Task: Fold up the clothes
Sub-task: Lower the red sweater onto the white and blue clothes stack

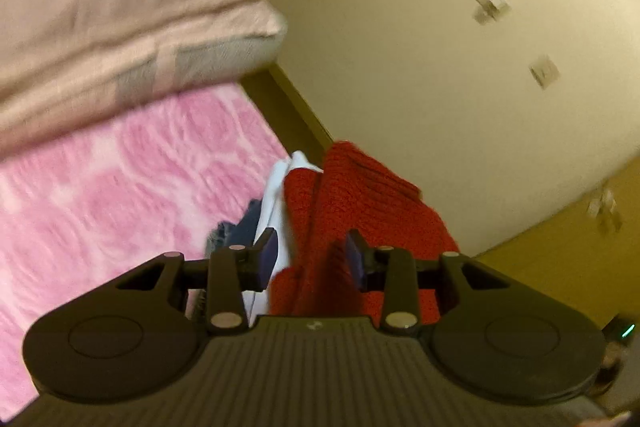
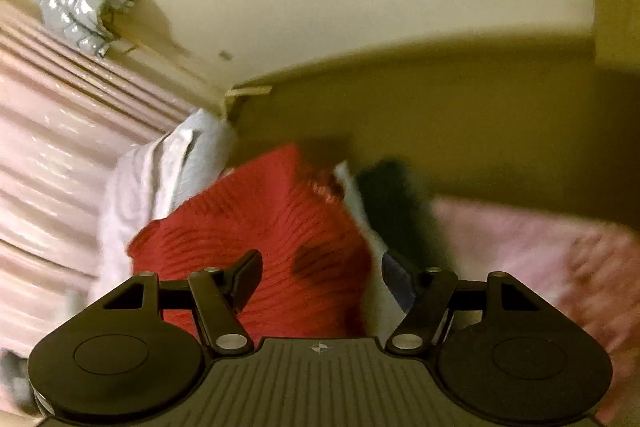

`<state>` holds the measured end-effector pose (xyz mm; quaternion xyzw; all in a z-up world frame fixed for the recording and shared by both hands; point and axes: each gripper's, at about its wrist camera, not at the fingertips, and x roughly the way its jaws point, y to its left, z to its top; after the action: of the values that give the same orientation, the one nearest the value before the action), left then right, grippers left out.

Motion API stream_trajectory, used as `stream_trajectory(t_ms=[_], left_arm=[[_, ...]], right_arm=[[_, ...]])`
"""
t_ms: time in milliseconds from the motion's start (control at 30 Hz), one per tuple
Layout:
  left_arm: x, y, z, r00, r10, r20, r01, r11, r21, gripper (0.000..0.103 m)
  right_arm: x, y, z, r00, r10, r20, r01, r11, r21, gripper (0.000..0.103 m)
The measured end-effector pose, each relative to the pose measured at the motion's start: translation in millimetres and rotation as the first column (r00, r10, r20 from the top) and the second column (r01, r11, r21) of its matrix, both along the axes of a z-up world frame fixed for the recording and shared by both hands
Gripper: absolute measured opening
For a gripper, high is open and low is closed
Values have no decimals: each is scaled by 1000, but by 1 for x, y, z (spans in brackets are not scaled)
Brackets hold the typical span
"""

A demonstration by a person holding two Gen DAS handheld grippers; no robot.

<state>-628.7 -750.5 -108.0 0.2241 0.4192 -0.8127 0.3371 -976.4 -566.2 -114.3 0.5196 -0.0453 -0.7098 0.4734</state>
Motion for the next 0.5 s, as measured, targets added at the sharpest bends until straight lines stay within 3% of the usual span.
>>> stream_trajectory(t_ms=[100, 133, 167, 267, 333, 400, 500], left_arm=[[-15, 23, 20, 996, -94, 10, 94, 994, -53, 28], [-25, 29, 24, 990, -140, 13, 141, 988, -68, 26], [-34, 33, 25, 984, -177, 25, 179, 981, -82, 25], [-62, 40, 19, 963, -258, 76, 266, 958, -111, 17], [-78, 43, 9, 949, -298, 107, 309, 945, -107, 13], [-88, 45, -3, 931, -308, 194, 333, 937, -110, 12], [-84, 44, -18, 926, -296, 235, 329, 937, -118, 15]], right_arm=[[31, 4, 21, 987, 111, -118, -115, 993, -23, 69], [42, 1, 24, 977, 155, -148, -160, 987, -22, 63], [54, -3, 23, 967, 194, -163, -199, 980, -16, 49], [88, -18, 18, 932, 304, -197, -309, 951, 5, 36], [104, -27, 9, 918, 334, -215, -337, 941, 25, 32], [117, -34, 0, 902, 354, -247, -350, 935, 60, 32], [127, -38, -3, 882, 387, -267, -378, 922, 88, 32]])
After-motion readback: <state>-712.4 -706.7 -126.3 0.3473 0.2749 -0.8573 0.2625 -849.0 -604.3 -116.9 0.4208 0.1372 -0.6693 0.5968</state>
